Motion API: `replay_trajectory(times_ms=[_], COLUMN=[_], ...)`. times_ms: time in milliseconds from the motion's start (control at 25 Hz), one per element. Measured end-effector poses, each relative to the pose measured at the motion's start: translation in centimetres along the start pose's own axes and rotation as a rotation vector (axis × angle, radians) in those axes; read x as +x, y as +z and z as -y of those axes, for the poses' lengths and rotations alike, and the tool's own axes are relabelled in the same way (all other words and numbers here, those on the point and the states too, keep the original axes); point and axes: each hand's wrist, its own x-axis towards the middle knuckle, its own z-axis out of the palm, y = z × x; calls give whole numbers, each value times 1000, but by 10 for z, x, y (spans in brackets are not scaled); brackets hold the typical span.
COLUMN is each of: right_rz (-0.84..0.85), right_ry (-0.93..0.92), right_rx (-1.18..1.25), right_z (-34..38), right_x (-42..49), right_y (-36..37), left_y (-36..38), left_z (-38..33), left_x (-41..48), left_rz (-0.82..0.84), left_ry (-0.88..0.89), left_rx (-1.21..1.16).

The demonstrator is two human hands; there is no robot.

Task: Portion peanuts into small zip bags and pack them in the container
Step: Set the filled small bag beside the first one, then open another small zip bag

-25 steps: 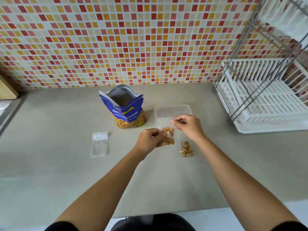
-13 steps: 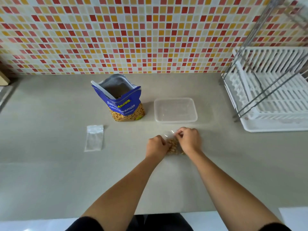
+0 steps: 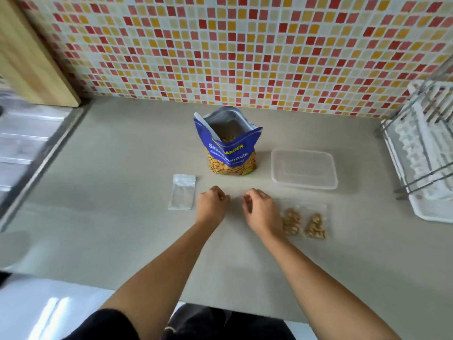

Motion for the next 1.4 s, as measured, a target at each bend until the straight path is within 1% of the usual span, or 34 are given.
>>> replay_trajectory(times_ms=[80,160,280,440,520,720,960,1040,1120,1160,1240,1280,1360,1400], right_rz=[58,176,224,205,186,155,112,107,106,117,165,142,68,93], right_ry=[-68,-43,-45,-8,-2,-7,-22,-27,-45,-49,-22,0,57,114], right_rx=[3,-7,-120,-275,-291,-326,-329,-330,-326,-298,-161,-66,180,351], right_z=[22,41,58,64,63,62,59,57,54,54,57,59,66,71], right_x=[0,0,-9,-16,-17,-20,-20,-20,-21,-20,-15,-12,-7,-5], right_y=[28,52,75,84,86,89,92,95,96,95,91,88,79,74], left_y=[-27,-49,-69,-79,-81,-88,-95,-97,-101,-103,-106,-108,-109,-109], left_z=[23,48,80,97,94,88,95,93,89,86,84,82,79,78], left_x=[7,15,24,34,39,50,55,54,52,49,42,37,26,23], left_rz=[-89,-174,-233,-168,-109,-1,-27,-35,-47,-45,1,38,97,114], left_ry=[-34,-48,-74,-156,-164,-257,-317,-322,-302,-287,-241,-208,-158,-146], left_rx=[12,62,103,137,120,115,-32,-34,-84,-148,-348,-446,-589,-629])
